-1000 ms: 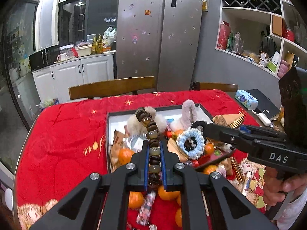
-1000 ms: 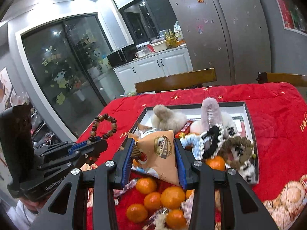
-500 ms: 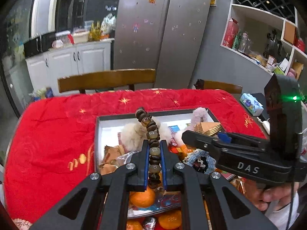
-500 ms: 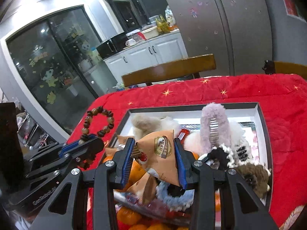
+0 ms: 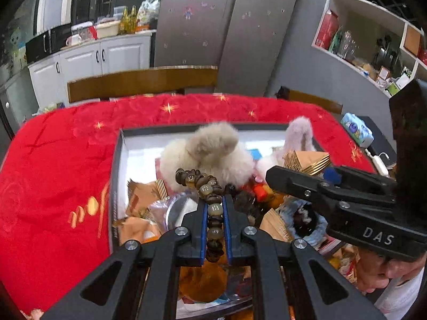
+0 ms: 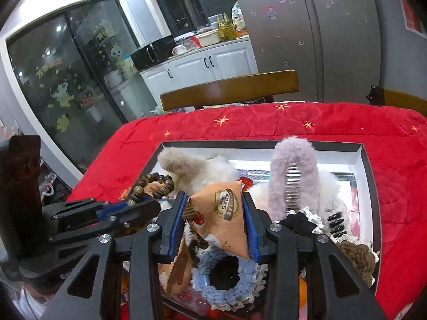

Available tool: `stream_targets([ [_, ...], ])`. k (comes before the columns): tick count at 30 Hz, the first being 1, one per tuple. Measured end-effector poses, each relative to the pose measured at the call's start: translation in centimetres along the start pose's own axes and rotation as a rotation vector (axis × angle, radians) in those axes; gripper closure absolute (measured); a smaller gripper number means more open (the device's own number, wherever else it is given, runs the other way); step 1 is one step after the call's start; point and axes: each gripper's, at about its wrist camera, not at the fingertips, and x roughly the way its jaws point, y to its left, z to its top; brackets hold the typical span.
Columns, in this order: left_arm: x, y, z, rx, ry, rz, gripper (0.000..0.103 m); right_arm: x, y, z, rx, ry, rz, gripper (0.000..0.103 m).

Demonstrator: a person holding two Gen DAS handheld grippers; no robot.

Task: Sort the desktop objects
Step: 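Carry the packet and bracelet with both grippers over the dark tray box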

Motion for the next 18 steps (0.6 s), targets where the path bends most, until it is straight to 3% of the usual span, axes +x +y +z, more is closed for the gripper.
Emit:
stream_targets([
  [5, 0.8, 0.0, -0.3, 0.018, 0.0, 0.024, 0.092, 1.4, -0.4, -0.7, -0.011, 0.04, -0.019, 0.064],
  [18, 0.7, 0.0, -0.7, 0.028, -0.015, 0.028, 0.092, 1.5, 0.7, -1.6, -0.111, -0.008, -0.092, 0.064],
])
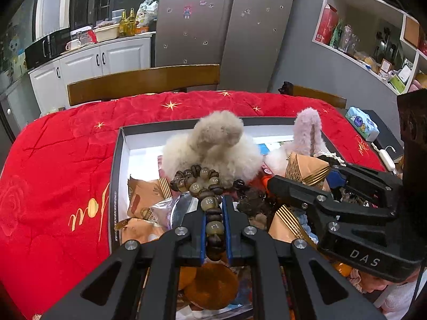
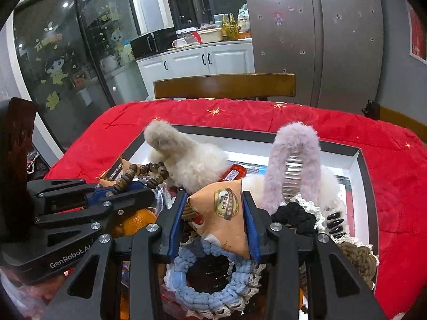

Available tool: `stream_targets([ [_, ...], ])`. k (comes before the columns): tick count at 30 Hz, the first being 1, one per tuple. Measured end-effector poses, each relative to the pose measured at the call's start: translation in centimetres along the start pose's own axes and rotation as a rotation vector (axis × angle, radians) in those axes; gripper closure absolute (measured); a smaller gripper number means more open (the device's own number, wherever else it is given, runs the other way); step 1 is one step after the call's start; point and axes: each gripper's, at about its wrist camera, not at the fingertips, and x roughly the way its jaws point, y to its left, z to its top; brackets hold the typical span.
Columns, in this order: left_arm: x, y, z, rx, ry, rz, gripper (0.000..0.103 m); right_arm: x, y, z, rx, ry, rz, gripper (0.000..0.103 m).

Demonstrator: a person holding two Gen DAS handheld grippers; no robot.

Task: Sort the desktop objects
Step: 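Carry the packet and bracelet with both grippers over the dark tray box, then open the right gripper to drop the packet while the left releases the bracelet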

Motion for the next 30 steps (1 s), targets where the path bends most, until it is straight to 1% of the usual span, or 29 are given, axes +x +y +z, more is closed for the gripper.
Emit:
stream_targets([
  [12, -0.2, 0.1, -0.1, -0.009, -0.005, 0.0, 0.092, -0.2, 0.6, -0.5, -0.039, -0.028, -0.01, 0.06],
  [14, -0.2, 0.1, -0.1, -0.01, -0.004, -0.001, 0.092, -0.3, 0.5, -0.4, -0.033, -0.027, 0.009, 0.055],
  [17, -0.1, 0.1, 0.0, -0.011, -0.002, 0.0, 0.092, -0.4, 0.1, -0.5, -0.005, -0.029, 0.041, 0.053],
  [19, -0.1, 0.0, 0.0, -0.009, 0.001, 0.007, 0.084, -0.4, -0.2, -0.4, 0.014, -0.029, 0.056, 0.051],
  [20, 0.0, -0.1, 0.1, -0.003, 0.004, 0.01, 0.076, -0.4, -0.3, -0.3, 0.02, -0.028, 0.061, 0.049],
  [22, -0.1, -0.4, 0.1, 0.006, 0.004, 0.02, 0.074, -0.5, -0.6, -0.3, 0.029, -0.024, 0.075, 0.043],
  [25, -0.4, -0.7, 0.1, 0.025, 0.007, 0.038, 0.065, -0.6, -1.1, -0.3, 0.05, -0.009, 0.081, 0.037],
  [26, -0.5, -0.8, 0.1, 0.03, 0.01, 0.048, 0.058, -0.6, -1.2, -0.2, 0.056, -0.007, 0.088, 0.032],
  [27, -0.6, -0.8, 0.2, 0.03, 0.014, 0.061, 0.046, -0.8, -1.4, -0.2, 0.06, -0.007, 0.09, 0.03],
  [28, -0.7, -0.7, 0.3, 0.02, 0.015, 0.073, 0.038, -0.9, -1.5, -0.2, 0.06, -0.006, 0.09, 0.026],
  [29, -0.9, -0.5, 0.4, 0.011, 0.009, 0.074, 0.022, -0.9, -1.6, -0.2, 0.057, -0.007, 0.093, 0.021],
  [30, -1.1, -0.3, 0.4, -0.001, -0.005, 0.071, 0.013, -1.2, -1.8, -0.2, 0.056, -0.012, 0.095, 0.018],
])
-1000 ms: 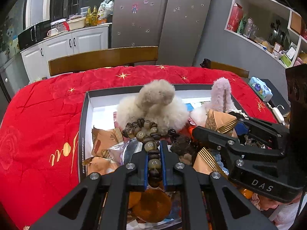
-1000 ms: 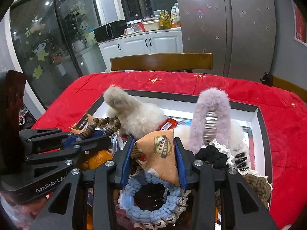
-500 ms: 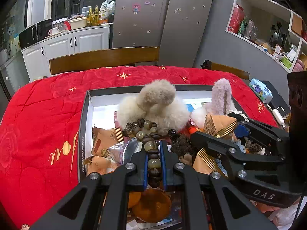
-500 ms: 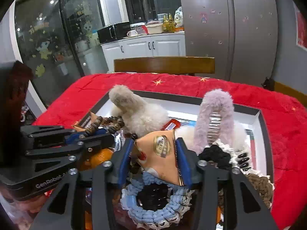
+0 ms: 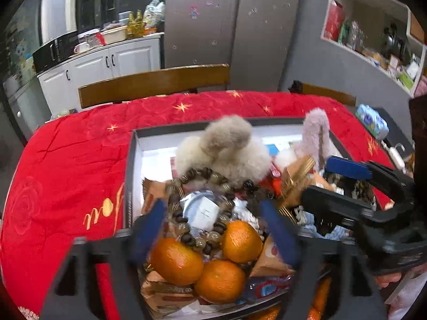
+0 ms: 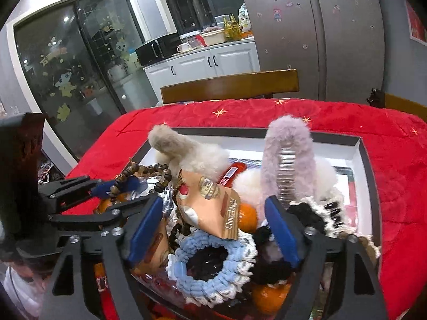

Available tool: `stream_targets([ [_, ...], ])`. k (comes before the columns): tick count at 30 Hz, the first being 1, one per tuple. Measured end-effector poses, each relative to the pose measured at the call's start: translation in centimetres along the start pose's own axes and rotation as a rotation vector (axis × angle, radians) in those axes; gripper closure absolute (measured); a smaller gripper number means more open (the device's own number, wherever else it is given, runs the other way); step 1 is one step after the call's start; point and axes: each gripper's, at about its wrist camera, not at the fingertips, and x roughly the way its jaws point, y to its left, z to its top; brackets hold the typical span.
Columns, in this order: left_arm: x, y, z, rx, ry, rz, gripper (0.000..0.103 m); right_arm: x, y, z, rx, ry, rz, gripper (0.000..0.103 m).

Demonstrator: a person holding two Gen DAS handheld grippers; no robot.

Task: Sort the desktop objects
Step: 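Open the right gripper to drop the packet while the left releases the bracelet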

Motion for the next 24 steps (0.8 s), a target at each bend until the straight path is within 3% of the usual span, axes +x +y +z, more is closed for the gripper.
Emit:
stream_targets([
  [1, -0.2, 0.2, 0.1, -0.012, -0.016, -0.007, 0.01, -0.3, -0.1, 0.1, 0.002, -0.007, 0.001, 0.01],
  [4, -0.8, 0.5, 0.4, -0.021, -0.035, -0.015, 0.003, -1.9, -0.3, 0.6, -0.004, -0.057, -0.003, 0.0],
  [10, -2.0, 0.9, 0.6, -0.022, -0.059, -0.042, 0.0, -4.3, 0.5, 1.0, -0.05, -0.147, -0.029, 0.0],
  [24, -3.6, 0.7, 1.0, 0.018, -0.102, -0.035, 0.0, -4.7, -0.8, 1.2, 0.024, -0.148, -0.029, 0.0],
])
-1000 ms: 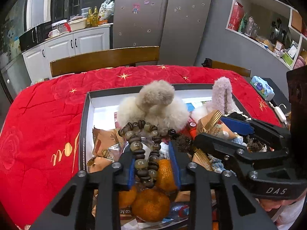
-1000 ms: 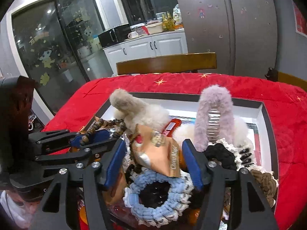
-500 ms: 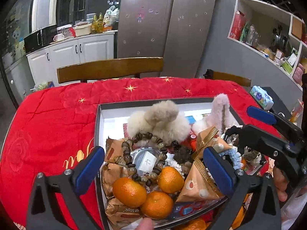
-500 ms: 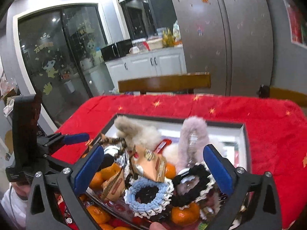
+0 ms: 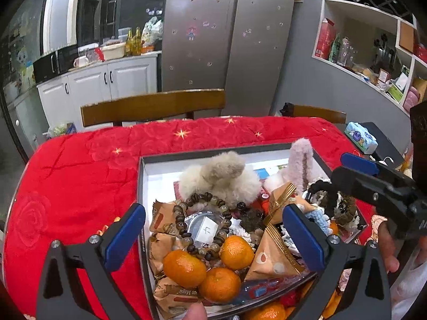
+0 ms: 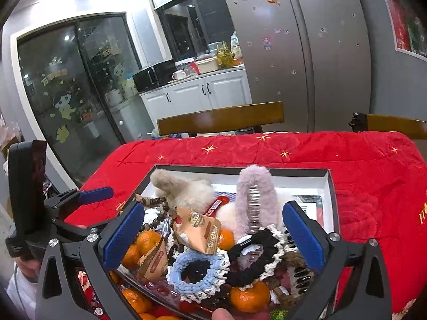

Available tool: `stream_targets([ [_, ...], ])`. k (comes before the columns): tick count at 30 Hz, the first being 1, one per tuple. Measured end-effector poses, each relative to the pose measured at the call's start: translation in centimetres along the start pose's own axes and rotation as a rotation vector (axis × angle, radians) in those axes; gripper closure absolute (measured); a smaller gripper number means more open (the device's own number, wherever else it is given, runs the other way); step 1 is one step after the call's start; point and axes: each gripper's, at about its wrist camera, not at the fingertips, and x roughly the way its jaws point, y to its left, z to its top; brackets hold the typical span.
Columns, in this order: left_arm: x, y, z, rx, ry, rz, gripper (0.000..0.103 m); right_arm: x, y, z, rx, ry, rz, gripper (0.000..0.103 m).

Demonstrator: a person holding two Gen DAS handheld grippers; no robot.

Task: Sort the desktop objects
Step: 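Open the right gripper to drop the packet while the left releases the bracelet, then withdraw both open grippers from the box back toward the loose items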

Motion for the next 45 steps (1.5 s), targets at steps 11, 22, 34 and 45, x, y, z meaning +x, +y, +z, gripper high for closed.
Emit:
stream_targets([
  [11, -6.4, -0.5, 1.5, -0.007, -0.096, -0.005, 0.0, -5.2, 1.7, 1.2, -0.01, -0.082, 0.049, 0.0],
  [22, -16.1, -1.4, 0.4, -0.003, -0.188, 0.003, 0.0, -15.7, 4.5, 1.9, -0.011, -0.291, 0.024, 0.0],
  [34, -22.3, -2.9, -6.1, 0.014, -0.223, 0.021, 0.0, -22.6, 7.1, -3.7, -0.115, -0.349, -0.064, 0.0],
  [45, -20.9, -3.4, -10.2, 0.001, -0.196, 0.061, 0.0, -23.5, 6.5, -7.1, -0.092, -0.355, -0.075, 0.0],
])
